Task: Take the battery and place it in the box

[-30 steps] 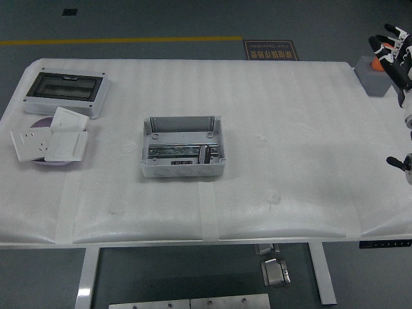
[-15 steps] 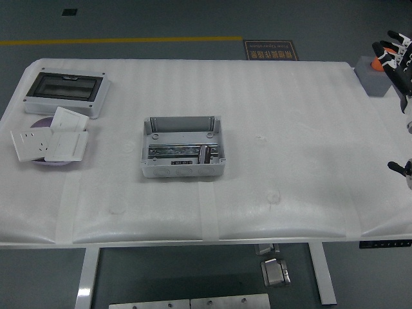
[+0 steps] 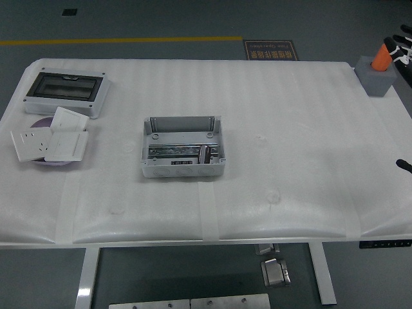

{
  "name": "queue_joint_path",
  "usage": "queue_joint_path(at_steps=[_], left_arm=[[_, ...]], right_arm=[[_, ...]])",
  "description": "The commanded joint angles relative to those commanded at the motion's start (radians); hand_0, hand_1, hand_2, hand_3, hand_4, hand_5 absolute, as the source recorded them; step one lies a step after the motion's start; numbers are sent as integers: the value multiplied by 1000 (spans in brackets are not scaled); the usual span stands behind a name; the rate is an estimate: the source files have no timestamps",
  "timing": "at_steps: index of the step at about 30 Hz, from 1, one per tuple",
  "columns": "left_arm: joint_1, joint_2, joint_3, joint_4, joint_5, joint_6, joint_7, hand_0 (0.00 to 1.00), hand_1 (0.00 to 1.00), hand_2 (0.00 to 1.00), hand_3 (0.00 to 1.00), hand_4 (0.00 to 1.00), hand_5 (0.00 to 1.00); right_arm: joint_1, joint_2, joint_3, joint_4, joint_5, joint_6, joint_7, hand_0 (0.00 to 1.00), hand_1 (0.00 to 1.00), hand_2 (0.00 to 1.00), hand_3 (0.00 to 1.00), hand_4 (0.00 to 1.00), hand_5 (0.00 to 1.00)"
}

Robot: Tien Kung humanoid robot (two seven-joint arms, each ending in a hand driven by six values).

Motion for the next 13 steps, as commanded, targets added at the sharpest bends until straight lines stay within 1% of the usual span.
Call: queue_joint_path(at_steps=[13], left_arm=[[-9,-7,-26,0,22,6,0,608,635,401,469,450,379]], right_arm=[[-15,3,30,-5,-12,4,-7,801,749,784,803,998,603]])
